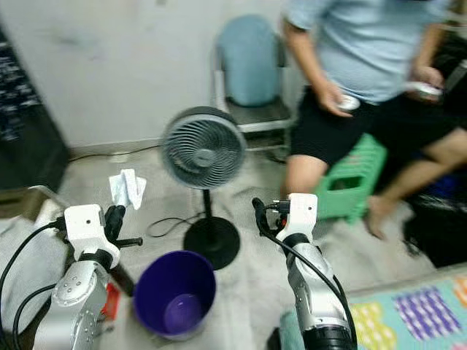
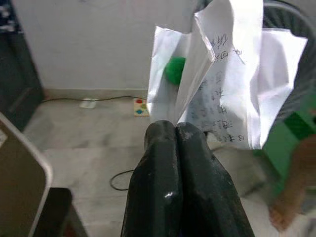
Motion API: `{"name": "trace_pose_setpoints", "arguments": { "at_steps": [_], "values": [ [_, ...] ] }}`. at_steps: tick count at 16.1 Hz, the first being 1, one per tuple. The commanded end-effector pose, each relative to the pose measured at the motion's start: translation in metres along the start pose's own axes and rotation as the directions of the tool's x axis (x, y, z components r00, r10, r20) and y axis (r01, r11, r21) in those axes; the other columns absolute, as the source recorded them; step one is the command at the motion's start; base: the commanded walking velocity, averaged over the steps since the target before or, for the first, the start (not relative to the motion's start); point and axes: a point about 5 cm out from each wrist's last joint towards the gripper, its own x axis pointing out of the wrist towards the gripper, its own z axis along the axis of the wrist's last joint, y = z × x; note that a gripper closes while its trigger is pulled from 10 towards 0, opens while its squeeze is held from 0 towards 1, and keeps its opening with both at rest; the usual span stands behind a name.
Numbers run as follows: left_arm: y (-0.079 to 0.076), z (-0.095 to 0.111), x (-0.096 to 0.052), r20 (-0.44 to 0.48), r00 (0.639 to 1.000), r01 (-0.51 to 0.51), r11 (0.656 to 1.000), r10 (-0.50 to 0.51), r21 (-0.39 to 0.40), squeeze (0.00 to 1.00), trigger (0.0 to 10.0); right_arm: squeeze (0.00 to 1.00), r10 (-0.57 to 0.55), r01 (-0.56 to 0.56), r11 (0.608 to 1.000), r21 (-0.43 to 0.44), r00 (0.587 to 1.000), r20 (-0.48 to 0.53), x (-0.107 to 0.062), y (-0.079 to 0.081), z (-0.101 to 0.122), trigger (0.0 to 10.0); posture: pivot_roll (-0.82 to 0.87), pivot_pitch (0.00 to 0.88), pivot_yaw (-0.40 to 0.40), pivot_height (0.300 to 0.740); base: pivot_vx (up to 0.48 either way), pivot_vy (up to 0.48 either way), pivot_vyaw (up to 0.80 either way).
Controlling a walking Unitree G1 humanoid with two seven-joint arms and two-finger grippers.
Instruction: Clean up the room
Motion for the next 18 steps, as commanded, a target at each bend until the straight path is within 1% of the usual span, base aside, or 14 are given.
{"name": "trace_pose_setpoints", "arguments": {
  "at_steps": [1, 7, 14, 16, 18],
  "values": [
    [0.001, 0.000, -0.001, -0.004, 1.000, 0.006, 1.000, -0.006, 0.003, 0.00, 0.0, 0.00, 0.007, -0.007, 1.000, 0.002, 1.000, -0.003, 0.000, 0.001, 0.000, 10.0, -0.11, 0.000, 0.027, 0.740, 0.000, 0.000, -0.80],
    [0.001, -0.002, 0.000, -0.017, 1.000, 0.000, 1.000, 0.000, 0.008, 0.00, 0.0, 0.00, 0.007, -0.007, 1.000, 0.006, 1.000, -0.005, -0.001, 0.001, -0.001, 10.0, -0.12, 0.000, 0.030, 0.740, 0.000, 0.000, -0.80],
    [0.005, -0.009, 0.001, -0.057, 0.998, -0.006, 0.999, 0.008, 0.033, 0.00, 0.0, 0.00, 0.007, -0.006, 1.000, 0.011, 1.000, -0.011, -0.001, 0.001, -0.002, 10.0, -0.12, 0.000, 0.035, 0.740, 0.000, 0.000, -0.78],
    [0.004, -0.014, 0.004, -0.080, 0.997, 0.005, 0.999, -0.001, 0.051, 0.00, 0.0, 0.00, 0.012, -0.012, 1.000, 0.007, 1.000, -0.012, -0.001, 0.003, -0.002, 10.0, -0.12, 0.000, 0.037, 0.740, 0.000, 0.000, 0.00],
    [0.006, -0.022, 0.008, -0.122, 0.993, 0.014, 0.997, -0.004, 0.079, 0.00, 0.0, 0.00, 0.012, -0.012, 1.000, 0.008, 1.000, -0.012, -0.001, 0.004, -0.003, 10.0, -0.12, 0.000, 0.037, 0.740, 0.000, 0.000, 0.00]
  ]
}}
